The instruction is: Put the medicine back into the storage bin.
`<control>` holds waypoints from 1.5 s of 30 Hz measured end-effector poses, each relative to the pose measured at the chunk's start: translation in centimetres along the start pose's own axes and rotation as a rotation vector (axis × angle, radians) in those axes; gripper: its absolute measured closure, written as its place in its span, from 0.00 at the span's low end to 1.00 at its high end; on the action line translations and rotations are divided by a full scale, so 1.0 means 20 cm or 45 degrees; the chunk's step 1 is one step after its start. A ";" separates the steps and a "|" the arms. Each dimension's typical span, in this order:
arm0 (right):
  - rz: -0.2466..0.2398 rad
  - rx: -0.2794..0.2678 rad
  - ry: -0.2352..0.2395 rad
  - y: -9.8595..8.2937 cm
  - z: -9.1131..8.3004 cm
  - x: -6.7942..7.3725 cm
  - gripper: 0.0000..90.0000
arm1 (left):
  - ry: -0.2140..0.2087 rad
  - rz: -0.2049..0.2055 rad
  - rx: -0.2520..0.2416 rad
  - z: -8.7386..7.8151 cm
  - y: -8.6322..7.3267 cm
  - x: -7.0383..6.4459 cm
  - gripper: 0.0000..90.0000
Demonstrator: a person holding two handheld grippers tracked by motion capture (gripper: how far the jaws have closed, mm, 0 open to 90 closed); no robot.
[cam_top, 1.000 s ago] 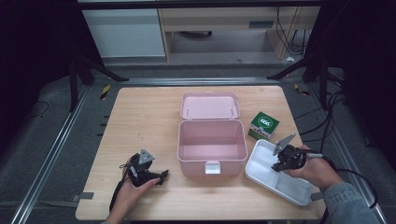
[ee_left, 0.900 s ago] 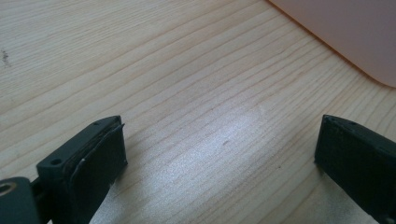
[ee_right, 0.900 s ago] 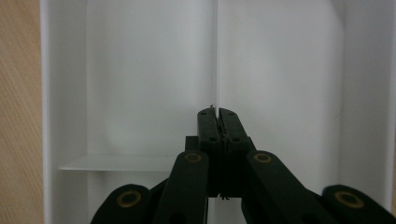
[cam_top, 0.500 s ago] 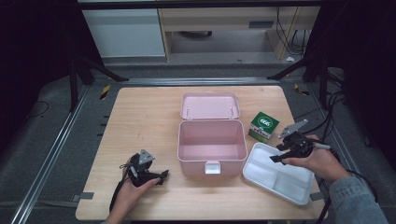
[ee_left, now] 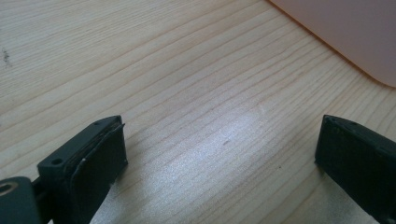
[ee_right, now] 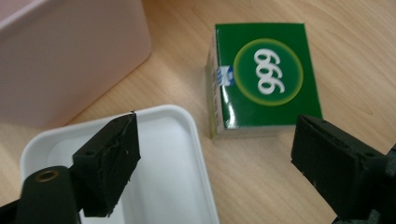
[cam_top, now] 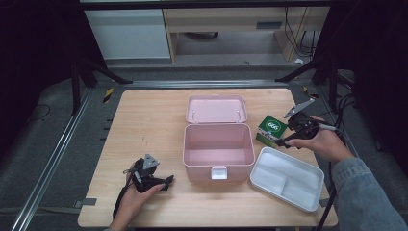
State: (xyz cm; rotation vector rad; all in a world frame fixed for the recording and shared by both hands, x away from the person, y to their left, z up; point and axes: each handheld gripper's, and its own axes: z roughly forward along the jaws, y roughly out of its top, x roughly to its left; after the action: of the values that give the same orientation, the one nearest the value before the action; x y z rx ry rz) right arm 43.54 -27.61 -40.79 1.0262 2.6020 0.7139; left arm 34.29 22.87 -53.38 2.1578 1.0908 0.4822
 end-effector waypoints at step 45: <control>-0.001 0.257 0.062 0.17 0.44 -0.24 0.11 | 0.002 0.003 0.001 0.00 0.00 0.00 0.01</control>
State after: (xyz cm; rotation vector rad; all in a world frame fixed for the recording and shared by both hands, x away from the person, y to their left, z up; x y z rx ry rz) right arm 52.41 -25.70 -46.14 1.0755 2.7606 0.4887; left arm 34.30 22.89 -53.37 2.1594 1.0896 0.4846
